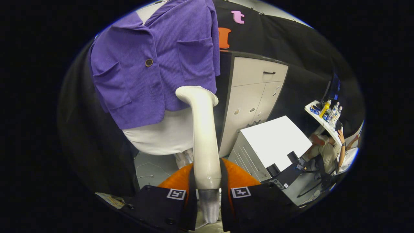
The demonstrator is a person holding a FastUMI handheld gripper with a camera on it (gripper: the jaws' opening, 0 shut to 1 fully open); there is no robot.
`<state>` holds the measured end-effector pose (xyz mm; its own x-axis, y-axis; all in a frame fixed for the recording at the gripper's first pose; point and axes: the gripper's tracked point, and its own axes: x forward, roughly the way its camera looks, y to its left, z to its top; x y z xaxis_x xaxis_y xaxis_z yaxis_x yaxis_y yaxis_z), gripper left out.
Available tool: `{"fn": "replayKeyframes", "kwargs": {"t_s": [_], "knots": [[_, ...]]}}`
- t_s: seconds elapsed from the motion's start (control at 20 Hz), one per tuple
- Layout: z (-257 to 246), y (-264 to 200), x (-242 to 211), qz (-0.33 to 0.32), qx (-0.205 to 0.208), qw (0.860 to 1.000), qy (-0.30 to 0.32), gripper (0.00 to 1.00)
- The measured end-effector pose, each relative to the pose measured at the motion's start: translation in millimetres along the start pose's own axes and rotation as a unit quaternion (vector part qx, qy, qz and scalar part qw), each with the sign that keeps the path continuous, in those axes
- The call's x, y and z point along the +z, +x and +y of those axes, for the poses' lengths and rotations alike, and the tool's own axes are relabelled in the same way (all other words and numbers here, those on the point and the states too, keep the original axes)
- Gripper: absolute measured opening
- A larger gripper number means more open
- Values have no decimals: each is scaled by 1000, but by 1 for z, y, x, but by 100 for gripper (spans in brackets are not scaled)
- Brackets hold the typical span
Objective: Iron the clothes twice with a garment steamer, once on the left side and once on the right side.
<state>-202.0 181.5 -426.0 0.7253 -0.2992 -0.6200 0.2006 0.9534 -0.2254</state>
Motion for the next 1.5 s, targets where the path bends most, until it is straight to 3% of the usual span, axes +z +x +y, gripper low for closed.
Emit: {"fn": "replayKeyframes", "kwargs": {"t_s": [0.4, 0.7, 0.9, 1.15, 1.5], "knots": [[-18, -77, 98, -106, -10, 994, 35, 37], [3, -144, 187, -209, 4, 977, 53, 37], [39, -181, 234, -267, 24, 963, 35, 37], [112, -197, 271, -303, 83, 949, 24, 37], [192, -205, 288, -325, 114, 938, -17, 37]]}}
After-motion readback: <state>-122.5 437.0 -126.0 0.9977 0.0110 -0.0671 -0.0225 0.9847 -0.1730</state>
